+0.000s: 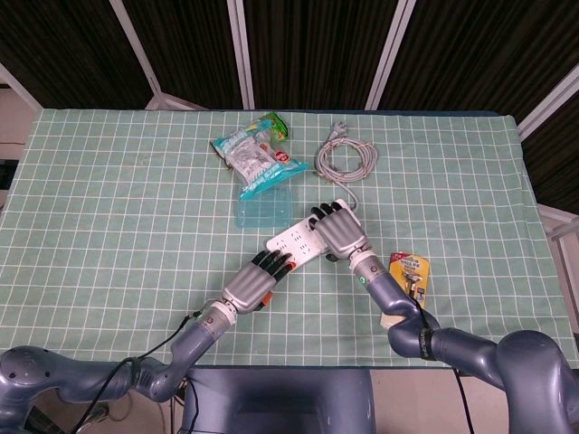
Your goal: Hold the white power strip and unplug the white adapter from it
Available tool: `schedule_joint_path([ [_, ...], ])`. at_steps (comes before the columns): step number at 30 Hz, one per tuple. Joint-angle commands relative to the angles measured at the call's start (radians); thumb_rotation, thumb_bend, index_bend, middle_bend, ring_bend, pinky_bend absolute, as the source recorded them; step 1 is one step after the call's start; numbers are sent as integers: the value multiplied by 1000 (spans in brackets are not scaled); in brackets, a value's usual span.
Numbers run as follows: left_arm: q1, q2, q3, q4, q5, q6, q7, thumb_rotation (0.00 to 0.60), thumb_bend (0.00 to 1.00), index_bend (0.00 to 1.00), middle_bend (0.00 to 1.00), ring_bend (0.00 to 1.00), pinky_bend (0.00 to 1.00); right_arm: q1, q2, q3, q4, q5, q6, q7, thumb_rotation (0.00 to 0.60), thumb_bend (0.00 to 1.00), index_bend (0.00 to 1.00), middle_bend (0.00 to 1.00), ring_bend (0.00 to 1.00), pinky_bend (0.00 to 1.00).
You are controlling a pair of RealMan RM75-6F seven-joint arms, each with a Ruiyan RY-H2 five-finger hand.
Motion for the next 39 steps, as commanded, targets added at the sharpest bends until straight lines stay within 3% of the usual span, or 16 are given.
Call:
schedule_joint_path([
  [1,0,0,-1,1,0,0,-2,600,519,99,43,0,100,0,-3,-1,2,-1,0,1,600,233,423,230,191,230],
  [5,-1,-2,-1,5,1,-3,-4,600,519,99,43,0,100,2,-6,-2,-1,-5,2,3,600,402,466,233,192,231],
  [11,-3,-7,-2,10,-1,-6,-6,600,518,99,43,0,100,3,2,-1,-18,-18,14,1,600,502,510,236,192,231],
  [28,1,-4,6,-2,-4,-1,1,600,519,99,43,0,100,-8,27,7,-52,-12,52,-26,600,551,583,244,192,232],
  [39,8,16,-13,-48,12,35,-9,600,515,106,43,0,100,-31,129,29,-198,-16,136,-98,600,554,593,244,192,232],
])
